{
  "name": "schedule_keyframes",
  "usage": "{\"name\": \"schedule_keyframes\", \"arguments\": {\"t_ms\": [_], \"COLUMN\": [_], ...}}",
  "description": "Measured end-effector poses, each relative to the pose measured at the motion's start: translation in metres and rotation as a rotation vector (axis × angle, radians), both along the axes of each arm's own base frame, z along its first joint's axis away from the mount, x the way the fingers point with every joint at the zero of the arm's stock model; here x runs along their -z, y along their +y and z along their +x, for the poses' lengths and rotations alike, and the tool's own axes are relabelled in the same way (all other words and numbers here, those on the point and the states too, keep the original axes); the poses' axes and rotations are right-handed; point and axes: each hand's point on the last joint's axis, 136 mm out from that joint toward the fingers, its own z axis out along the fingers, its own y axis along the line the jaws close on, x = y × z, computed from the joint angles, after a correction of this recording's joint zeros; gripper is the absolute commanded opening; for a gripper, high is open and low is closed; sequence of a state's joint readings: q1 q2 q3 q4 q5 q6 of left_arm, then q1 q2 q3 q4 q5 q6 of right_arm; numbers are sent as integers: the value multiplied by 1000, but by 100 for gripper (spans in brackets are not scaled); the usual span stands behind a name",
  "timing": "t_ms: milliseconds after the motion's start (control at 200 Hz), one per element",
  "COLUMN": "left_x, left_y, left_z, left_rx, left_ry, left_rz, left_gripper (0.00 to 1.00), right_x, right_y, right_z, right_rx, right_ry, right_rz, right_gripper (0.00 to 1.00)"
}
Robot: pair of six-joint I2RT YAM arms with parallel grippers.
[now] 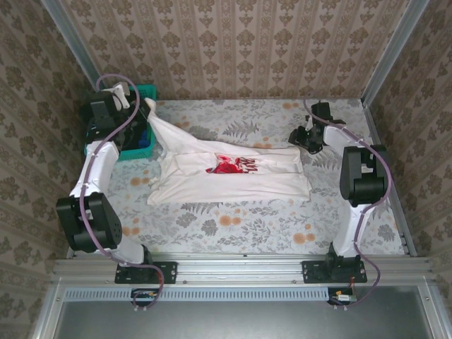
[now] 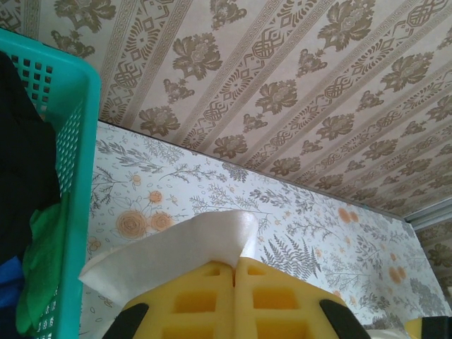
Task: Fold and stack the t-shirts
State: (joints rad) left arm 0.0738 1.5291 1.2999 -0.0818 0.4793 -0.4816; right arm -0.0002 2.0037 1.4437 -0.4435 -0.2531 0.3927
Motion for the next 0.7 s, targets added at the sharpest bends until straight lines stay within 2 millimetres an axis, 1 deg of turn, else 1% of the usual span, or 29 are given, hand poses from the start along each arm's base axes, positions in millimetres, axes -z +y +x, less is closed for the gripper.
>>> {"name": "schedule_keyframes", "arguments": {"t_ms": [55, 125, 150, 210, 300, 380, 490, 555, 630, 700], "left_x": [2, 5, 6, 9, 9, 0, -22, -31, -37, -34], "left_y": [0, -1, -1, -1, -2, -2, -3, -2, -1, 0], "left_z": [1, 2, 2, 4, 8, 19, 37, 46, 56, 67], "left_rx": [1, 4, 5, 9, 14, 18, 25, 26, 24, 23], "left_ry": [4, 10, 13, 19, 20, 4, -42, -64, -78, -72], "left_rz": [-1, -2, -4, -5, -8, -12, -18, -16, -13, -8], "left_gripper": [0, 0, 0, 0, 0, 0, 0, 0, 0, 0], "right_x": [4, 7, 8, 8, 5, -2, -22, -29, -31, -26], "right_y": [4, 7, 8, 10, 8, 6, -1, -8, -22, -38], "right_z": [-3, -6, -7, -8, -7, -2, 13, 19, 25, 27], "right_rx": [-12, -19, -29, -39, -33, -32, -15, 5, 49, 92], "right_ry": [16, 32, 36, 41, 39, 30, -22, -50, -77, -81], "right_rz": [1, 2, -4, -8, -17, -31, -45, -44, -36, -30], "right_gripper": [43, 24, 19, 13, 0, 0, 0, 0, 0, 0]}}
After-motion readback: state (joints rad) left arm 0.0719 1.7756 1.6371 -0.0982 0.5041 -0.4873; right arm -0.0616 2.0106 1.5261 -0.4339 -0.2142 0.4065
